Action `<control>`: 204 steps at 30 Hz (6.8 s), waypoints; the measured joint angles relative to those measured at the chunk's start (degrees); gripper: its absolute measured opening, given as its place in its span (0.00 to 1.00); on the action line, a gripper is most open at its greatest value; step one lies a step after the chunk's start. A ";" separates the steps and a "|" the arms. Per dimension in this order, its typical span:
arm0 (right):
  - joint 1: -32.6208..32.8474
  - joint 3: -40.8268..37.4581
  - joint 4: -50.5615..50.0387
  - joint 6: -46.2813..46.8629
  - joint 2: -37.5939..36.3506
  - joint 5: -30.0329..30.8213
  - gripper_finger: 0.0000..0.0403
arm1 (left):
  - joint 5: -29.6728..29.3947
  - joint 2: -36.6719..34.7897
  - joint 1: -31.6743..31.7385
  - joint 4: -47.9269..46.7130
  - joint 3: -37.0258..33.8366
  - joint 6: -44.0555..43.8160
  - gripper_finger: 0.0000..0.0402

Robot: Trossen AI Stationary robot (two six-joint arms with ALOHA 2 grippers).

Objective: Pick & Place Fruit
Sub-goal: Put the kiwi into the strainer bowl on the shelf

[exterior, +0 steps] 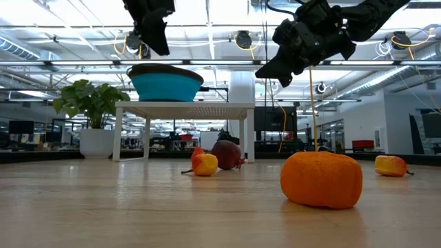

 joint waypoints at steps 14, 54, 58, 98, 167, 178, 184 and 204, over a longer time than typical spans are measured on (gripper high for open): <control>5.43 0.00 -16.11 -5.07 -11.93 3.69 0.00 | 2.75 -2.13 -10.11 1.37 -0.03 -7.91 0.04; 51.10 0.00 -35.42 14.15 -16.20 22.80 0.00 | -2.22 -27.31 -37.54 46.26 -42.03 -20.49 0.01; 54.77 0.02 -35.82 17.69 -13.91 22.68 0.00 | -4.78 -32.58 -39.02 45.94 -46.04 -20.55 0.02; 66.25 21.68 -75.47 32.00 10.84 7.44 0.26 | -5.35 -50.00 -39.74 35.44 -51.20 -16.43 0.01; 69.86 -1.22 -50.04 34.21 10.81 10.78 0.62 | -4.06 -49.98 -39.74 33.28 -51.18 -18.08 0.05; 69.29 -1.22 -49.68 34.58 10.81 10.59 0.44 | -4.06 -50.00 -39.74 30.82 -51.18 -19.17 0.05; 67.45 -1.22 -47.34 38.73 10.81 10.66 0.45 | -2.63 -51.34 -39.74 35.31 -54.71 -17.48 0.05; 57.54 -0.17 -19.66 54.22 6.87 10.81 0.43 | 0.62 -72.03 -39.74 37.59 -67.96 -17.69 0.05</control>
